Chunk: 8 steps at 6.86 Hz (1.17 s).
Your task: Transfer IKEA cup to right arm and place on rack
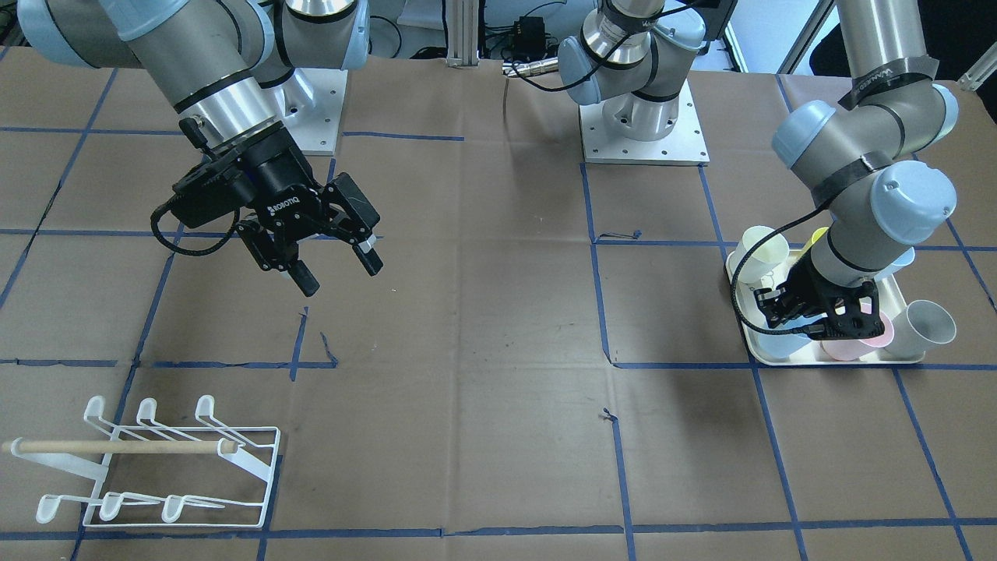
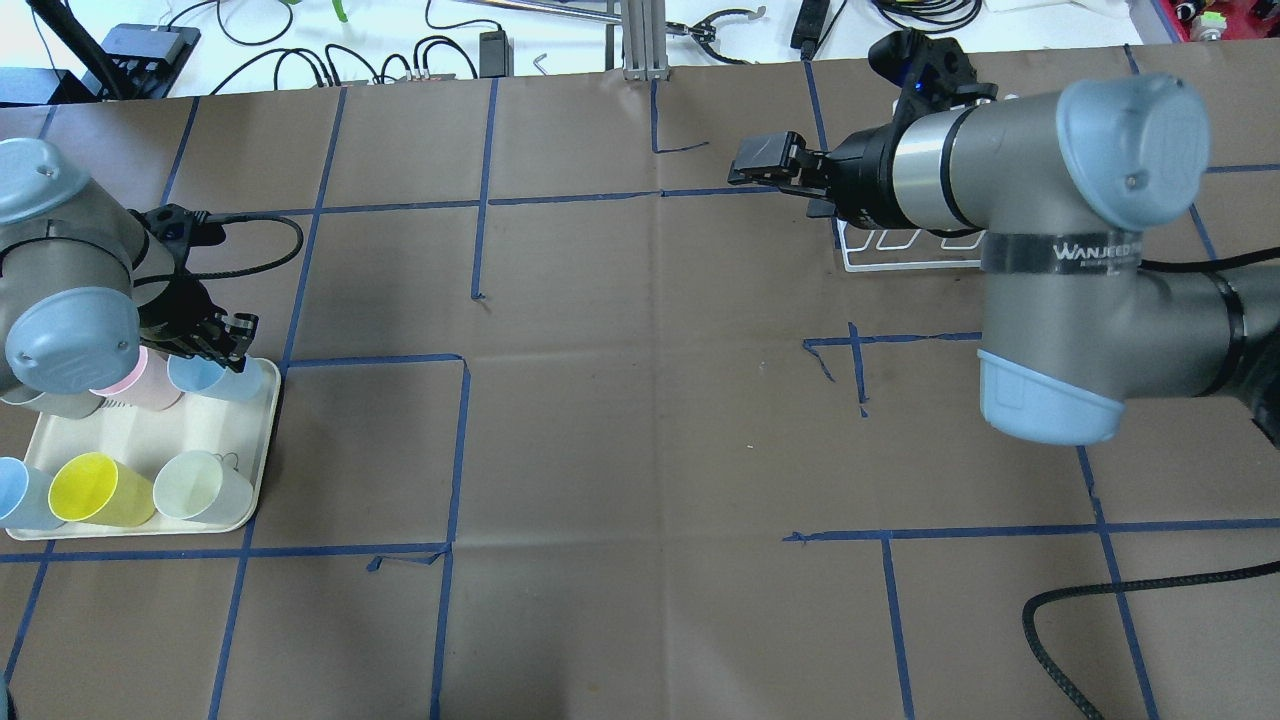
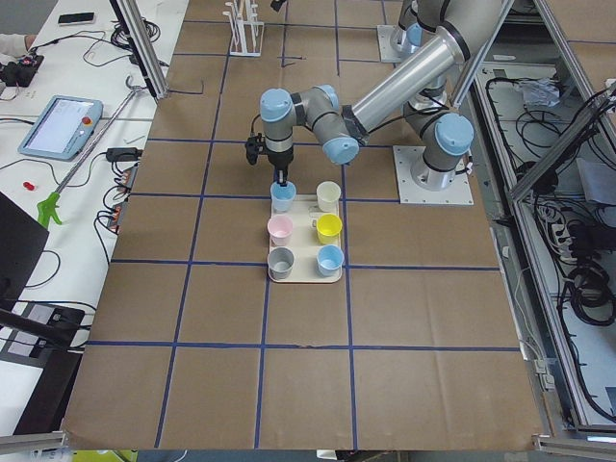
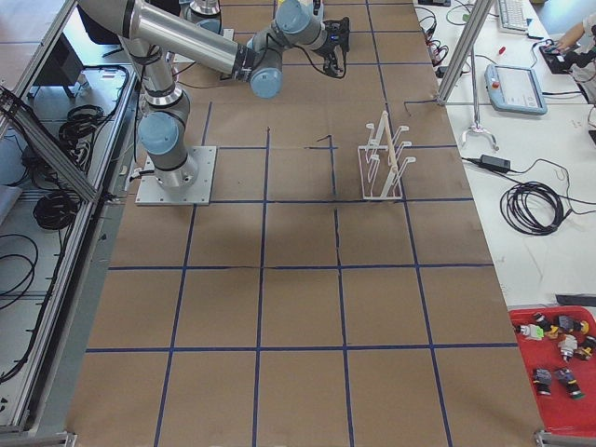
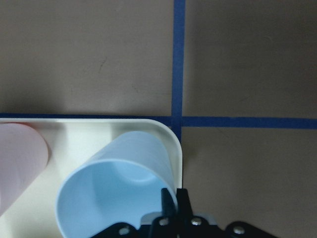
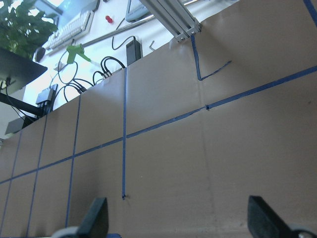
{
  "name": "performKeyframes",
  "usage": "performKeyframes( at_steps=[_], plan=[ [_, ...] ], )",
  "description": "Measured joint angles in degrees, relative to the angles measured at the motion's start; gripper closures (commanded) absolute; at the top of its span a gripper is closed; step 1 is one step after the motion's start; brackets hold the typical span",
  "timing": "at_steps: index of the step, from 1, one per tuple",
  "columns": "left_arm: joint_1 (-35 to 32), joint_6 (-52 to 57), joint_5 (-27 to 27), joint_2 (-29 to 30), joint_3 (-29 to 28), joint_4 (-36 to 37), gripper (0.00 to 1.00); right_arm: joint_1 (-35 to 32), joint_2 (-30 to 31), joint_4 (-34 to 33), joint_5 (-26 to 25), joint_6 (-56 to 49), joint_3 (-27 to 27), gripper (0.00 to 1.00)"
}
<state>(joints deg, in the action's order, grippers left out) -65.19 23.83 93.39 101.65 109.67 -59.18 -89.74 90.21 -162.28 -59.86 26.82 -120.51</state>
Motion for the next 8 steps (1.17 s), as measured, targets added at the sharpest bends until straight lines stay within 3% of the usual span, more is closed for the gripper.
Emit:
performKeyframes(
  at_steps=[4,6,8],
  plan=[
    [-2.7,-5.3,-2.4,-3.0,-19.4,-26.7,1.0,-0.1,-0.1,-32.4,3.7,28.0,-13.4,0.0],
    [-9.9,-10.2,-5.3,-3.9,-24.0,-31.2,1.0,-0.1,-0.3,-43.1,5.3,39.8,-17.0,0.0],
    [-14.3,-10.5,-13.7,-6.4,-23.9,-28.8,1.0,-0.1,0.0,-46.0,5.5,43.7,-17.6,0.0]
  ],
)
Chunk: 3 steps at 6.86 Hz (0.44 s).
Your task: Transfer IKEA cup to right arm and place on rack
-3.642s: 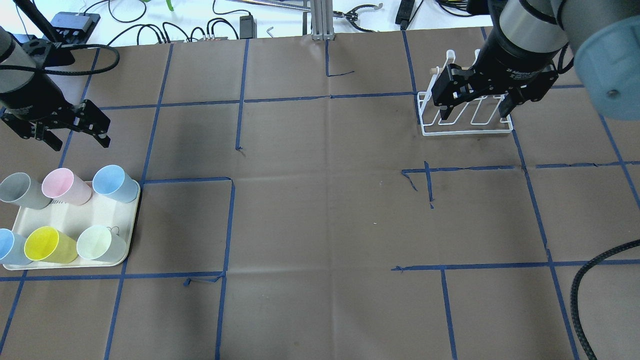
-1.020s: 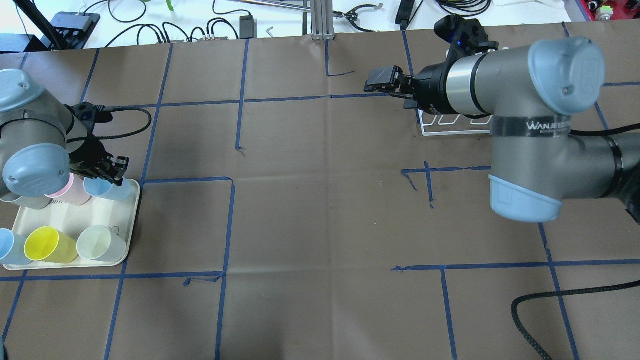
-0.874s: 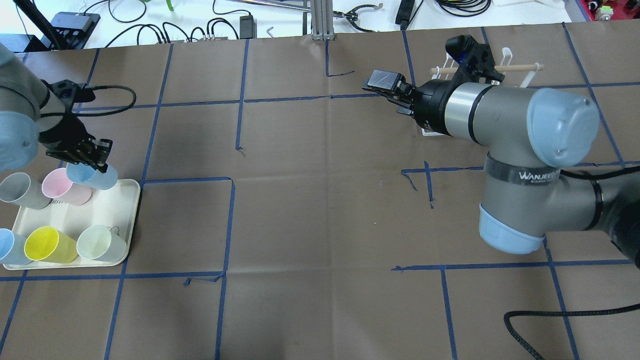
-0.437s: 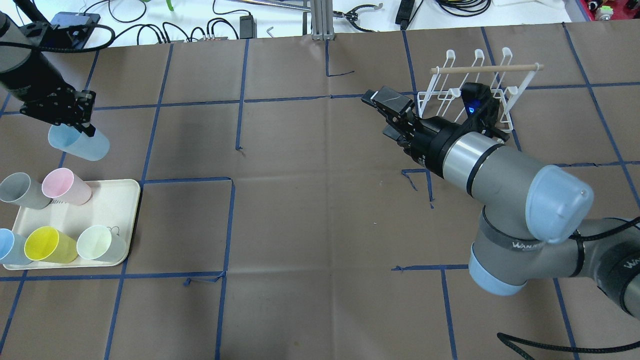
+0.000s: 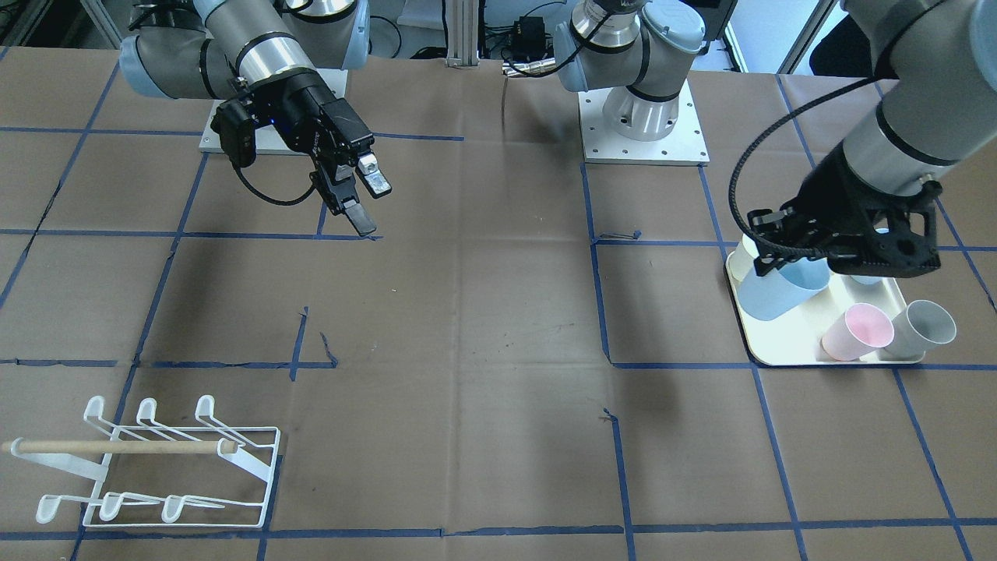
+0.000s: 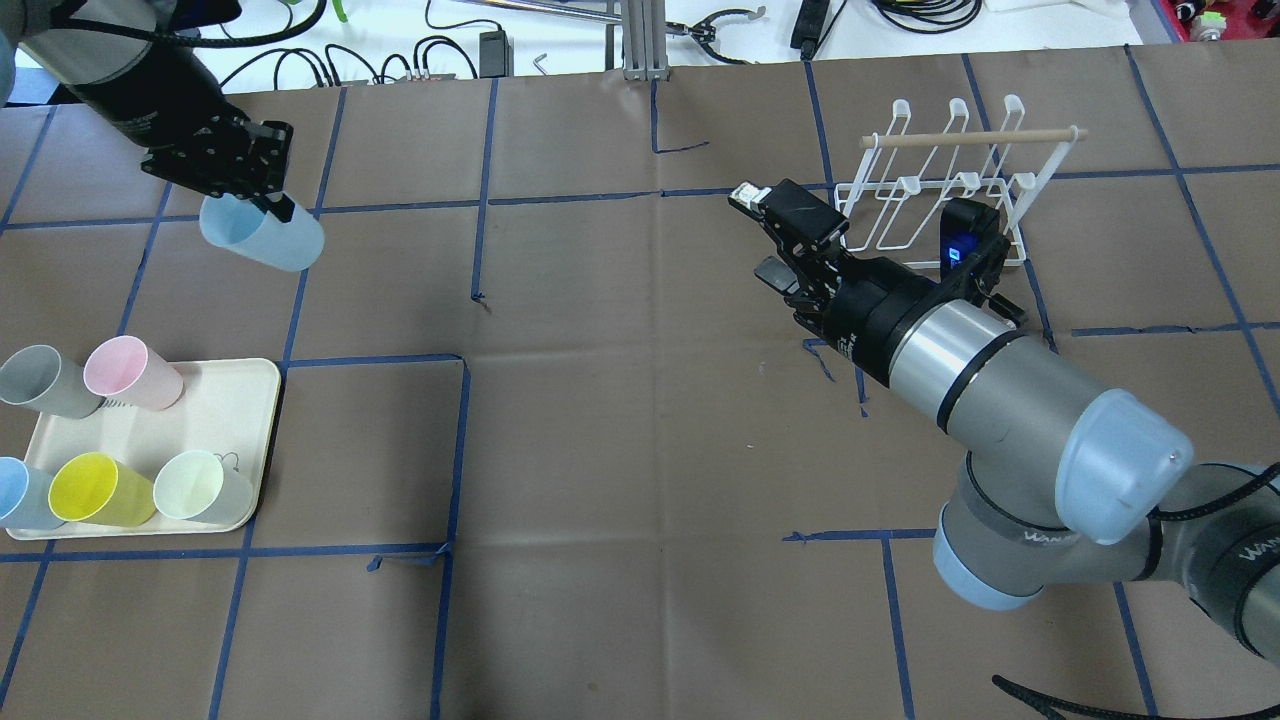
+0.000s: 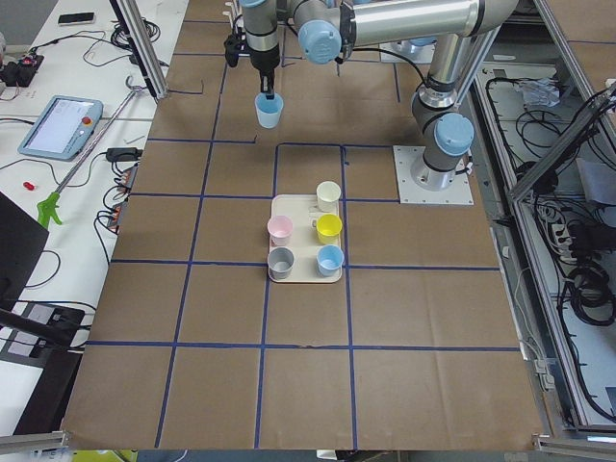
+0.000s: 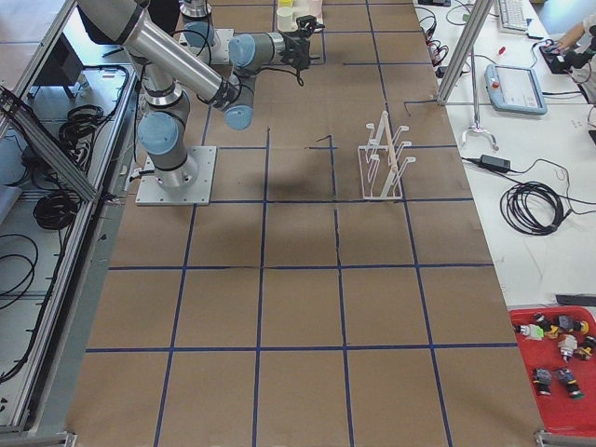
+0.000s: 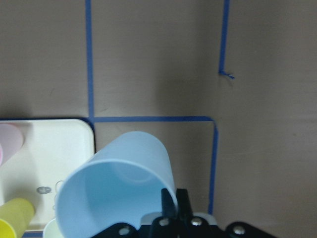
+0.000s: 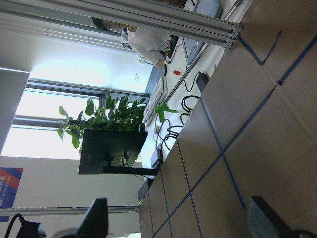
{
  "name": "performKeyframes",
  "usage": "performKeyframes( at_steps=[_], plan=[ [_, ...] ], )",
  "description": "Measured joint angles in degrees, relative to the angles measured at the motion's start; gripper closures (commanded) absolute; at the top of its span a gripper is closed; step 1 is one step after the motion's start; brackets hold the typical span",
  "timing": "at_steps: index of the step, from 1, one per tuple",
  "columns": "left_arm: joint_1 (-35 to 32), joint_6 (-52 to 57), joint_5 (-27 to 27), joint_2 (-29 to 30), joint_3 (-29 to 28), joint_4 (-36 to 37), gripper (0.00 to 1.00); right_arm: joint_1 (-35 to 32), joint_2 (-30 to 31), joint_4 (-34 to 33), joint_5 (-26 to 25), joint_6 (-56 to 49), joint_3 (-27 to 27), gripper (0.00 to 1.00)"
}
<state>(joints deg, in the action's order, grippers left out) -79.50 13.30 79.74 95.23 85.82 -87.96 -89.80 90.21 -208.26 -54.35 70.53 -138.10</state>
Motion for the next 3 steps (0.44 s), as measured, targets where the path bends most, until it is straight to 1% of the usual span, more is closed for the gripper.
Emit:
performKeyframes(
  at_steps=[1,2,3],
  plan=[
    [-0.6,0.2,-5.2,-1.5,1.4,3.7,1.0,0.0,0.1,-0.3,0.0,1.1,0.0,0.0],
    [-0.9,0.6,-10.3,-2.8,3.6,9.4,1.0,0.0,0.1,-0.3,0.2,1.5,0.0,0.0],
    [-1.1,0.9,-15.7,-3.7,7.0,18.3,1.0,0.0,0.1,-0.3,0.6,1.7,0.0,0.0]
  ],
)
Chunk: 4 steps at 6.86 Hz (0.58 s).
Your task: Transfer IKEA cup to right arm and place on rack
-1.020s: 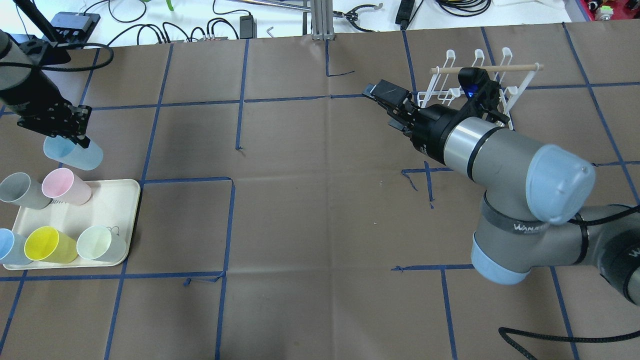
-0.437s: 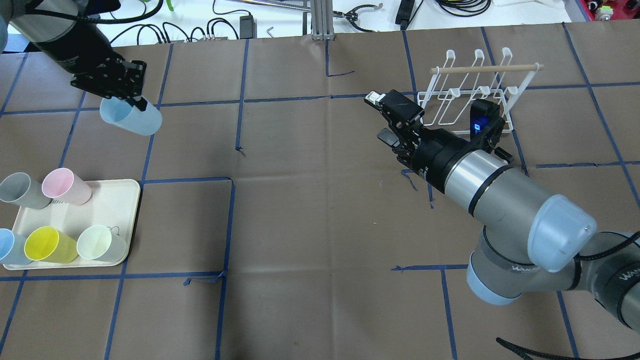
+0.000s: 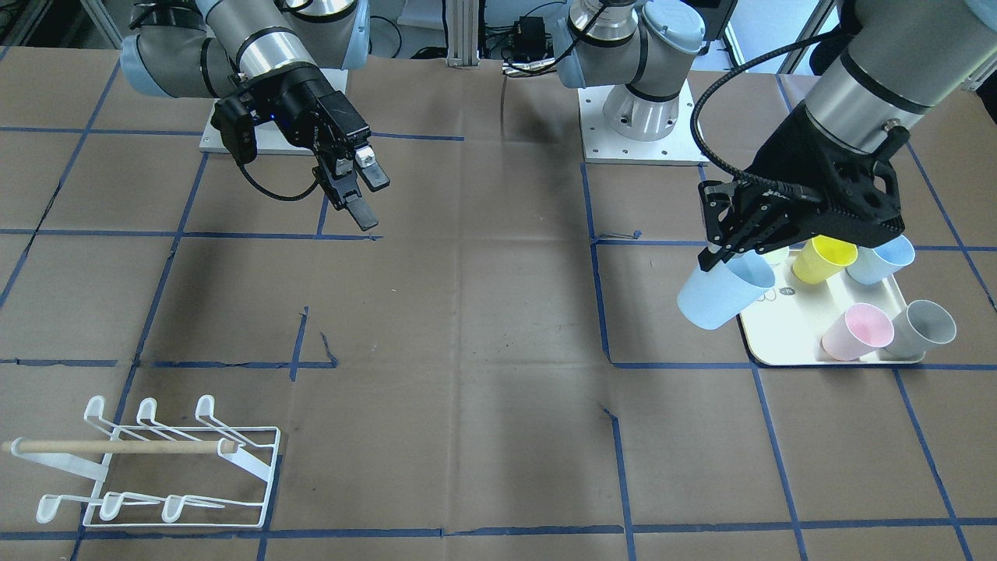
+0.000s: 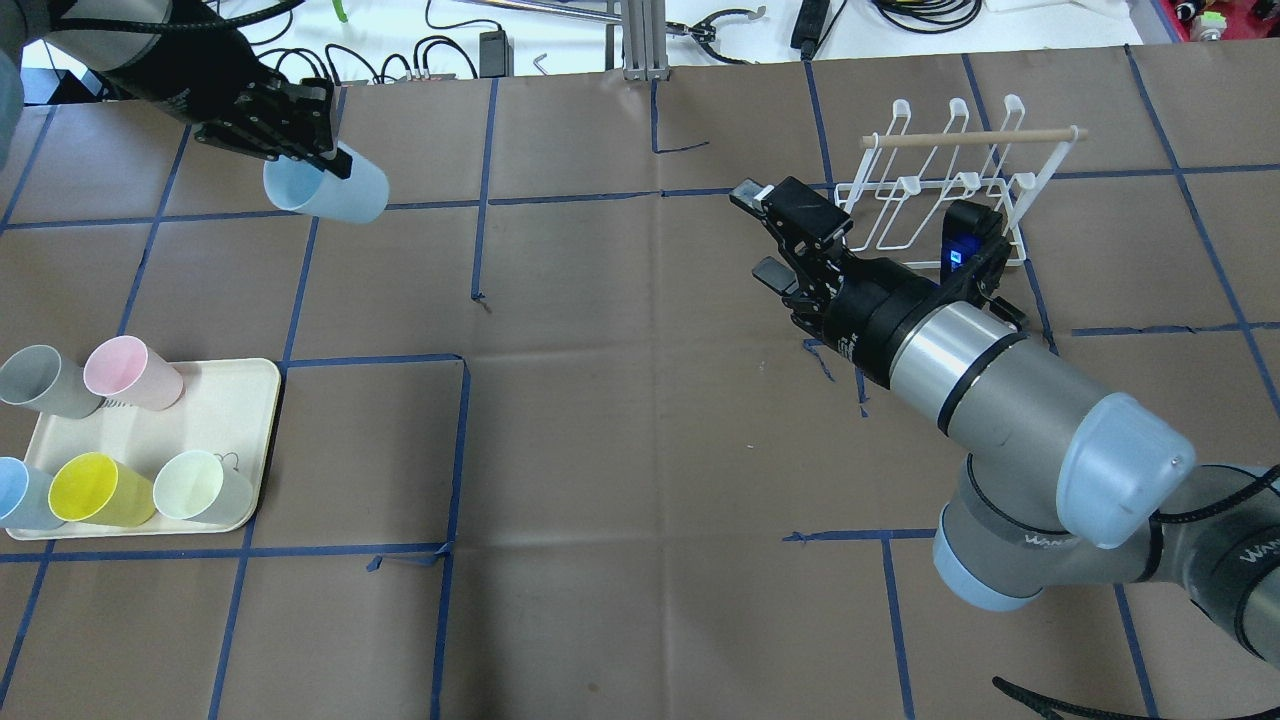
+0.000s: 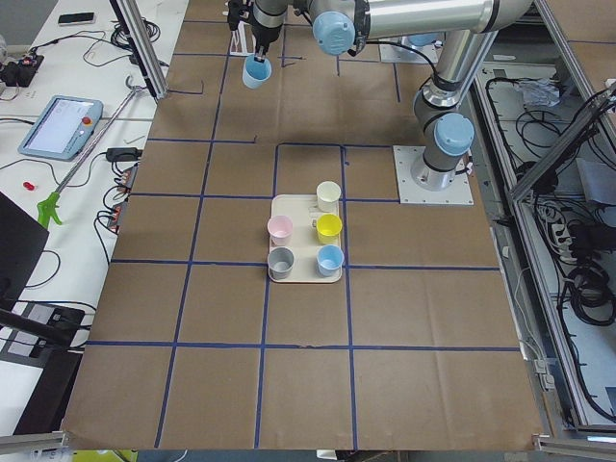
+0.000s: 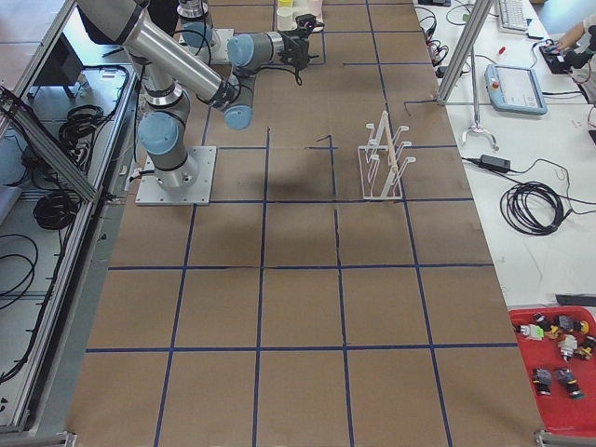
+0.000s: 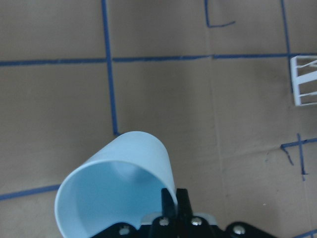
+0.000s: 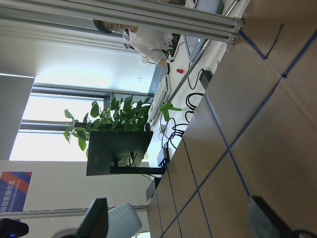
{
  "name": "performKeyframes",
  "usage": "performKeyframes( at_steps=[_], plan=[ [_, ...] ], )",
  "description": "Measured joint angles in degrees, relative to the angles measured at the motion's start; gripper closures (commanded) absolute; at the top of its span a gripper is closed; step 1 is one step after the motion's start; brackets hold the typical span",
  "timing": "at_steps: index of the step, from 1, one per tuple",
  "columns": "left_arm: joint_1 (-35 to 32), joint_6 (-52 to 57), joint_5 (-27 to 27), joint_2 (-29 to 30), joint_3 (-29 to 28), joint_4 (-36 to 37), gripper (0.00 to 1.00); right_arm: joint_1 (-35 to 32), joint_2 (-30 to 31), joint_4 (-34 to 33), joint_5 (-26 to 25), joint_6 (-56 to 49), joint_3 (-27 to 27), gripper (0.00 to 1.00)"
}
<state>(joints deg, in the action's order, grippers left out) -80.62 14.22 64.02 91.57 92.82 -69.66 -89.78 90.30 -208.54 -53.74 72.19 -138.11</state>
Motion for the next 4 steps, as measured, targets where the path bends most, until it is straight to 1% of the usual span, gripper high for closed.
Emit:
performKeyframes(
  at_steps=[1,2,3,4],
  plan=[
    [-0.1,0.0,-4.9,-0.7,4.5,10.2,1.0,0.0,0.0,0.2,0.0,0.0,0.1,0.0],
    [-0.3,-0.1,-8.4,-1.5,9.6,19.9,1.0,0.0,0.0,0.5,-0.2,0.0,0.1,0.0],
    [-1.2,-0.4,-10.9,-2.4,15.2,30.0,1.0,0.0,-0.1,1.2,-0.3,0.0,0.1,0.0],
    [-3.4,-2.1,-12.1,-2.8,20.9,41.4,1.0,0.0,-0.2,2.3,-0.2,1.1,0.1,0.0]
  ],
)
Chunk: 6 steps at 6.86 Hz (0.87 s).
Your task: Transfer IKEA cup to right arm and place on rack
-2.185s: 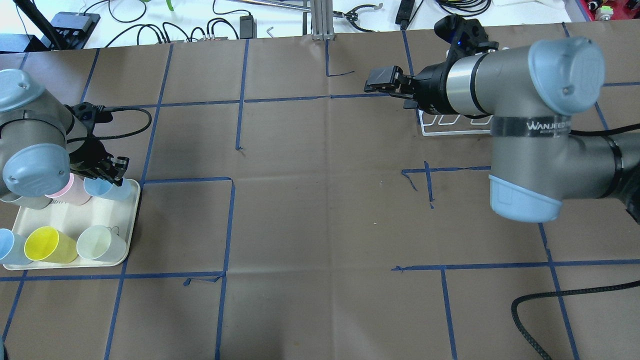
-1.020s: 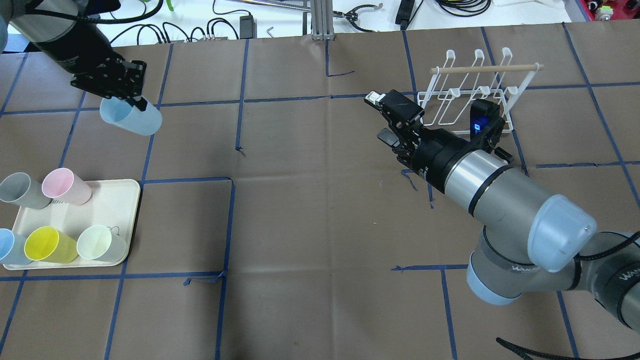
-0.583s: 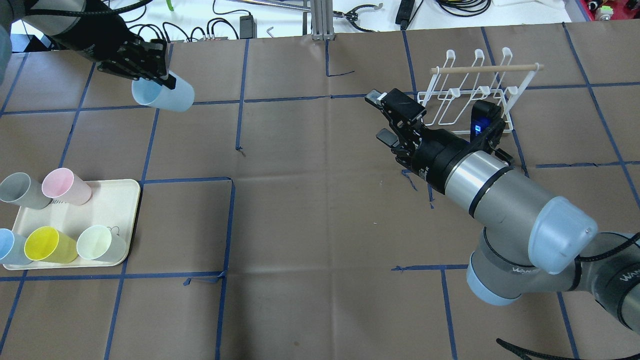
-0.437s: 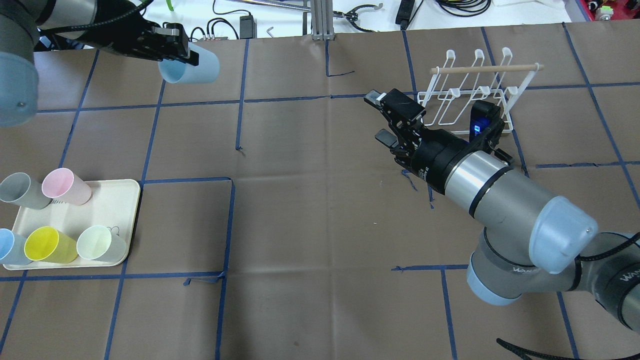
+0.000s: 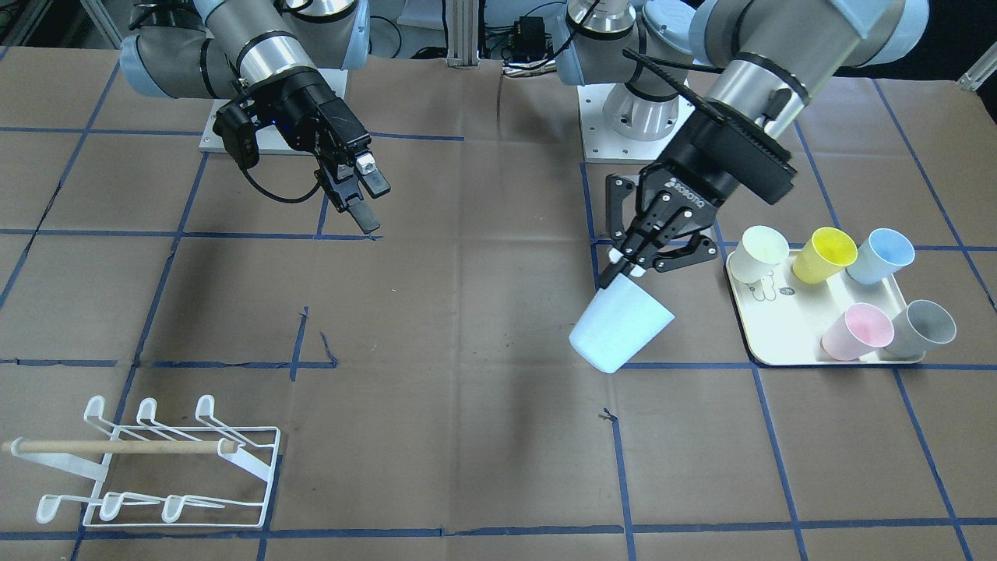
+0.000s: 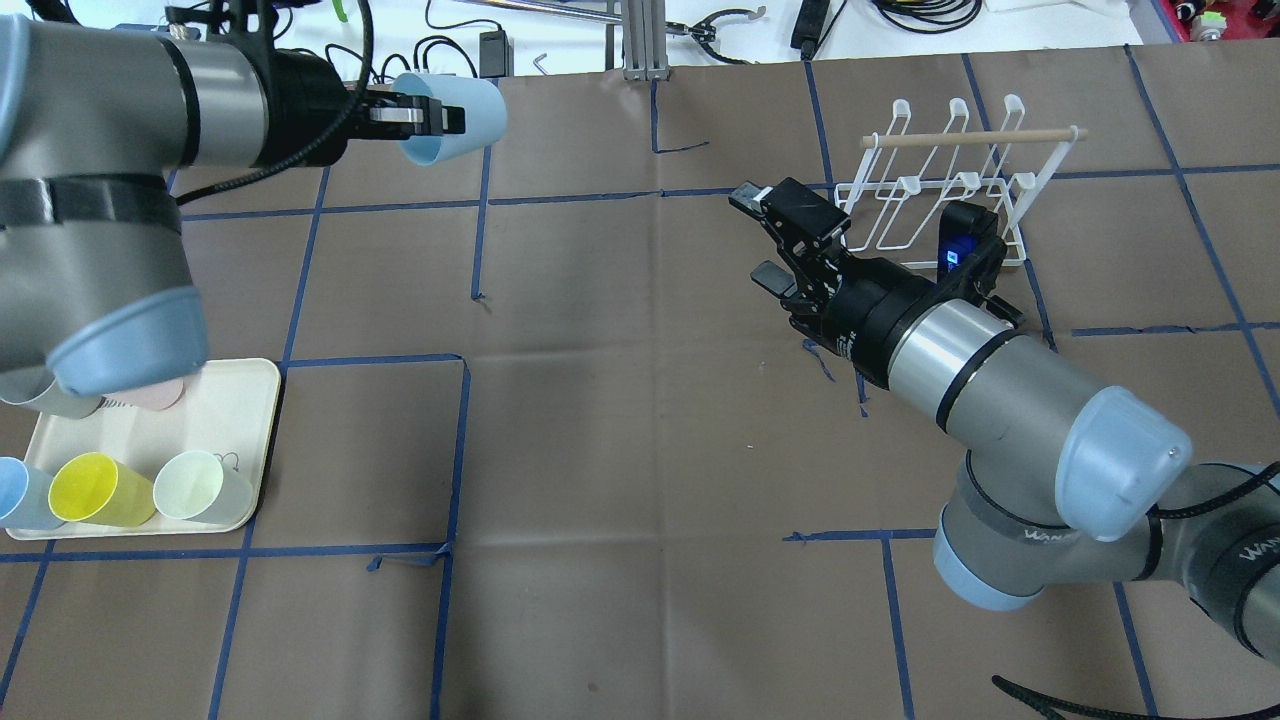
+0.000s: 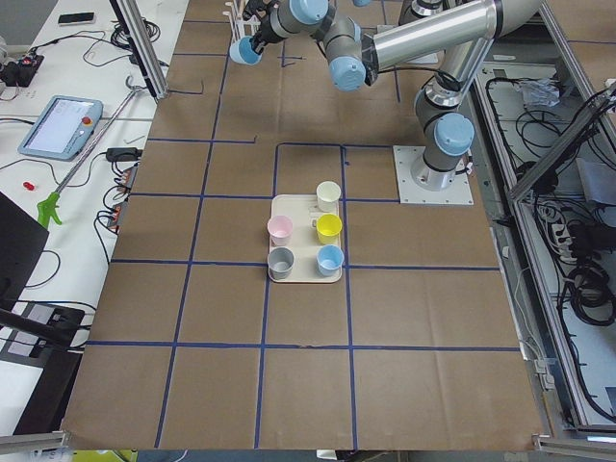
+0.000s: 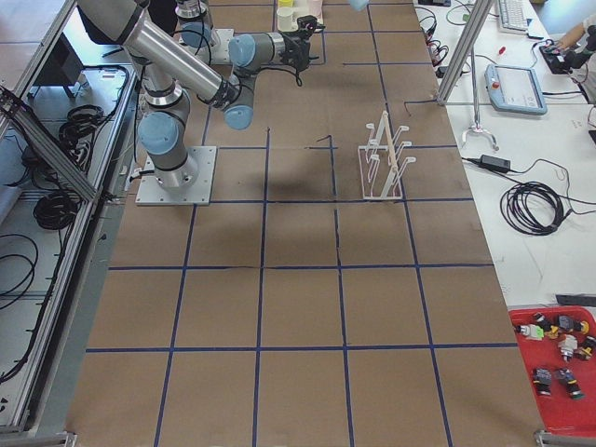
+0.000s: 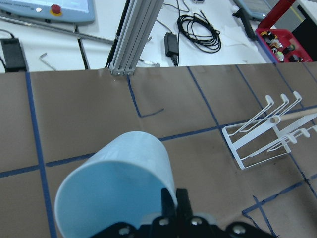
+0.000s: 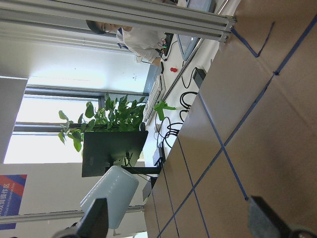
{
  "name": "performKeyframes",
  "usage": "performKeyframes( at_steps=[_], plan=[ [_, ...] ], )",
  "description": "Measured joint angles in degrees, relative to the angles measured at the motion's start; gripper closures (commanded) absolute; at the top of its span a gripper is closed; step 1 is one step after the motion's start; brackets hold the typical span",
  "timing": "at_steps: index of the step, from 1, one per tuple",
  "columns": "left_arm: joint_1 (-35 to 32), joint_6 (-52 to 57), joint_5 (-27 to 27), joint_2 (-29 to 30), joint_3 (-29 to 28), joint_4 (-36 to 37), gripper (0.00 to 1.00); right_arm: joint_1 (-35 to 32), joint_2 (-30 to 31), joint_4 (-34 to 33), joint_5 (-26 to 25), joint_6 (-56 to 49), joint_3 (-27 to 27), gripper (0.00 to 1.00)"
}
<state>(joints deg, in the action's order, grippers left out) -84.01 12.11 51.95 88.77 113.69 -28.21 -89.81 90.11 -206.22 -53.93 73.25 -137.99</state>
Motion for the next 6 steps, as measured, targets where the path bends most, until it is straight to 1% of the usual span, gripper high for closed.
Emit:
performKeyframes(
  at_steps=[1,2,3,4,6],
  plan=[
    [-2.4,-3.3,-0.3,0.2,5.2,12.1,1.0,0.0,0.0,0.9,0.3,3.9,0.0,0.0],
    [-4.0,-6.3,-0.3,0.3,9.9,22.4,1.0,0.0,0.0,1.3,0.4,9.3,0.1,0.0],
    [-4.7,-7.8,-0.5,0.1,14.1,29.5,1.0,0.0,0.0,1.3,0.5,12.6,0.1,0.0],
    [-5.0,-8.3,-0.7,-0.1,17.0,34.0,1.0,-0.1,0.0,1.2,0.5,13.8,0.2,0.0],
    [-6.2,-9.1,-1.5,-0.2,19.9,39.5,1.0,-0.2,-0.2,1.5,0.5,14.1,0.2,0.0]
  ],
)
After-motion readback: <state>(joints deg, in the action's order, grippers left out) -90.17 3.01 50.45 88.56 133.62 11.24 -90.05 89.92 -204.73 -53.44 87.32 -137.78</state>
